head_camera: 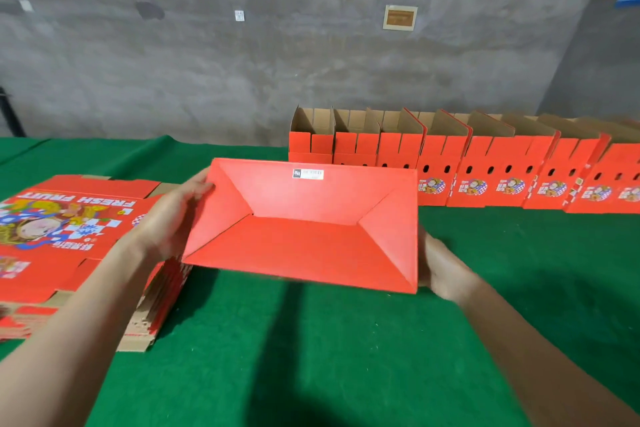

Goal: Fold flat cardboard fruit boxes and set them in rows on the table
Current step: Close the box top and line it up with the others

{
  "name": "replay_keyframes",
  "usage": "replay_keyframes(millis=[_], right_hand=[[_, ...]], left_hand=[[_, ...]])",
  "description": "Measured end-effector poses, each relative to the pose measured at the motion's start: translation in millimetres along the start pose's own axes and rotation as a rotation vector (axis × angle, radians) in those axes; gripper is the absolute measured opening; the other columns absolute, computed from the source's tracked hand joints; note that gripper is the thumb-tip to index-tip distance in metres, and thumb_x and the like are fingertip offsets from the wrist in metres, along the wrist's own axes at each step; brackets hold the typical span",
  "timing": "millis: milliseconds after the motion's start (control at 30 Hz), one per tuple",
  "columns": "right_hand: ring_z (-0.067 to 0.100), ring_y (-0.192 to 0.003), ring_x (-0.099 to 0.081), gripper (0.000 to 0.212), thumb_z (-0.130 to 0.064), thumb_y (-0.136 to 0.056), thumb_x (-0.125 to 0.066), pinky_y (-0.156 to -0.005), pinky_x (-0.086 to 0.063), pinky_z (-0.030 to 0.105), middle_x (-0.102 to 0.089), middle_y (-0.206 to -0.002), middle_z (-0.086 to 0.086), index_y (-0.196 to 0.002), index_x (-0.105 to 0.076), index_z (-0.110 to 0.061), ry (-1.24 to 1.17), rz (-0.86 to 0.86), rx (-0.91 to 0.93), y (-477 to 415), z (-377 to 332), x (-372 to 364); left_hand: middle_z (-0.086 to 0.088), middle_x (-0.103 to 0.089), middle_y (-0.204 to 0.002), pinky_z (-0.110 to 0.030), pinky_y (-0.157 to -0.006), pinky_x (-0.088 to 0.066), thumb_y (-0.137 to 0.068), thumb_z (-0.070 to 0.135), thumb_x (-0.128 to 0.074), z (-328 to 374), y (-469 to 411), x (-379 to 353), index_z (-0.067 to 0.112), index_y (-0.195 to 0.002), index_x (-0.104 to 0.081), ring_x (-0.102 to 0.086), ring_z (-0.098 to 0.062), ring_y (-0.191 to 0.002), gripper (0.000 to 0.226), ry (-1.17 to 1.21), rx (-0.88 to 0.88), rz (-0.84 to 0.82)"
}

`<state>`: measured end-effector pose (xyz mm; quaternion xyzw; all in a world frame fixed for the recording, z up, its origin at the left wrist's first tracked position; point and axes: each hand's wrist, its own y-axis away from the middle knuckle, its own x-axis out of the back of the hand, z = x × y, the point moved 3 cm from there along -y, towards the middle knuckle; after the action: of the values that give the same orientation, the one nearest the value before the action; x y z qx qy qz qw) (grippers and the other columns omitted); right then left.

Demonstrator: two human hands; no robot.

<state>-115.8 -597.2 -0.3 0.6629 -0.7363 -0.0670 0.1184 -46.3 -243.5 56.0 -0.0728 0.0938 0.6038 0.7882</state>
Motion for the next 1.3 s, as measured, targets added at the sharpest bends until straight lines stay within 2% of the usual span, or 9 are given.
replay_keyframes(millis=[133,233,300,467,600,800,967,1133,1300], right_hand=[[0.022,-0.098,-0.068,0.051,-0.061,-0.075,-0.064,-0.072,-0.057,0.045,-0.071,-0.105,-0.002,-0.118,-0.057,-0.034,-0.077,-0.248,0.084,0,-5,-5],[0.023,-0.105,-0.065,0.063,-0.046,-0.056,-0.087,-0.082,-0.055,0.05,-0.065,-0.121,0.004,-0.111,-0.063,-0.029,-0.126,-0.28,0.183,2,-10,-8],[0.025,-0.108,-0.063,0.057,-0.03,-0.055,-0.091,-0.088,-0.053,0.046,-0.058,-0.126,0.006,-0.104,-0.063,-0.03,-0.043,-0.196,0.249,3,-11,-10],[0.009,-0.128,-0.028,0.053,-0.021,-0.054,-0.092,-0.107,-0.029,0.022,-0.018,-0.135,-0.01,-0.087,-0.056,-0.041,0.416,0.15,0.594,0,-2,-36],[0.02,-0.135,-0.023,0.044,-0.004,-0.058,-0.086,-0.102,-0.014,-0.001,-0.009,-0.145,-0.001,-0.092,-0.063,-0.022,0.623,0.337,0.716,-13,37,-72],[0.047,-0.138,-0.022,0.031,-0.008,-0.068,-0.082,-0.11,-0.032,0.053,-0.021,-0.148,0.019,-0.096,-0.071,-0.014,0.834,0.358,0.754,-13,69,-131],[0.018,-0.146,-0.007,0.045,-0.026,-0.096,-0.051,-0.114,-0.015,0.02,-0.002,-0.152,-0.007,-0.14,-0.044,-0.031,0.799,0.124,0.513,-30,88,-164],[0.025,-0.139,-0.028,0.056,-0.016,-0.093,-0.05,-0.109,-0.036,0.03,0.022,-0.151,0.0,-0.138,-0.035,-0.045,0.986,0.084,0.499,-37,104,-174],[0.028,-0.14,-0.03,0.068,-0.014,-0.092,-0.052,-0.101,-0.045,0.029,0.04,-0.148,0.003,-0.141,-0.024,-0.05,1.001,0.084,0.508,-53,110,-182]], left_hand=[[0.003,-0.054,-0.075,-0.023,-0.067,-0.04,-0.083,0.057,-0.05,-2,0,12,0.023,-0.081,-0.052,-0.052,-0.008,-0.068,0.034,-0.177,-0.124,0.244],[0.013,-0.048,-0.051,-0.017,-0.043,-0.032,-0.093,0.031,-0.053,-11,1,20,0.023,-0.074,-0.049,-0.042,-0.003,-0.044,0.022,-0.219,-0.236,0.348],[0.012,-0.059,-0.06,-0.015,-0.042,-0.036,-0.09,0.013,-0.058,-19,2,24,0.022,-0.076,-0.054,-0.048,-0.007,-0.049,0.018,-0.27,-0.244,0.344],[-0.02,-0.062,-0.118,-0.034,-0.094,-0.042,-0.08,-0.009,-0.061,-41,-1,24,-0.001,-0.113,-0.059,-0.058,-0.03,-0.109,0.034,-0.878,-0.251,0.55],[-0.015,-0.061,-0.122,-0.037,-0.099,-0.044,-0.084,0.007,-0.067,-60,-4,-6,0.007,-0.12,-0.06,-0.056,-0.03,-0.114,0.037,-0.945,-0.172,0.36],[-0.001,-0.054,-0.134,-0.04,-0.102,-0.044,-0.094,0.027,-0.057,-86,-2,-41,0.015,-0.139,-0.043,-0.058,-0.017,-0.114,0.048,-0.539,-0.042,0.142],[0.006,-0.034,-0.146,-0.043,-0.113,-0.03,-0.097,0.03,-0.046,-71,-5,-37,0.026,-0.15,-0.017,-0.034,-0.005,-0.132,0.06,-0.449,-0.201,0.193],[-0.009,-0.022,-0.152,-0.023,-0.111,-0.018,-0.092,0.022,-0.059,-56,-12,-18,0.03,-0.138,-0.042,-0.016,-0.016,-0.144,0.05,-0.813,-0.341,0.215],[0.002,-0.045,-0.133,-0.022,-0.098,-0.03,-0.089,0.02,-0.061,-52,-16,-14,0.02,-0.123,-0.049,-0.042,-0.014,-0.124,0.036,-0.949,-0.485,0.175]])
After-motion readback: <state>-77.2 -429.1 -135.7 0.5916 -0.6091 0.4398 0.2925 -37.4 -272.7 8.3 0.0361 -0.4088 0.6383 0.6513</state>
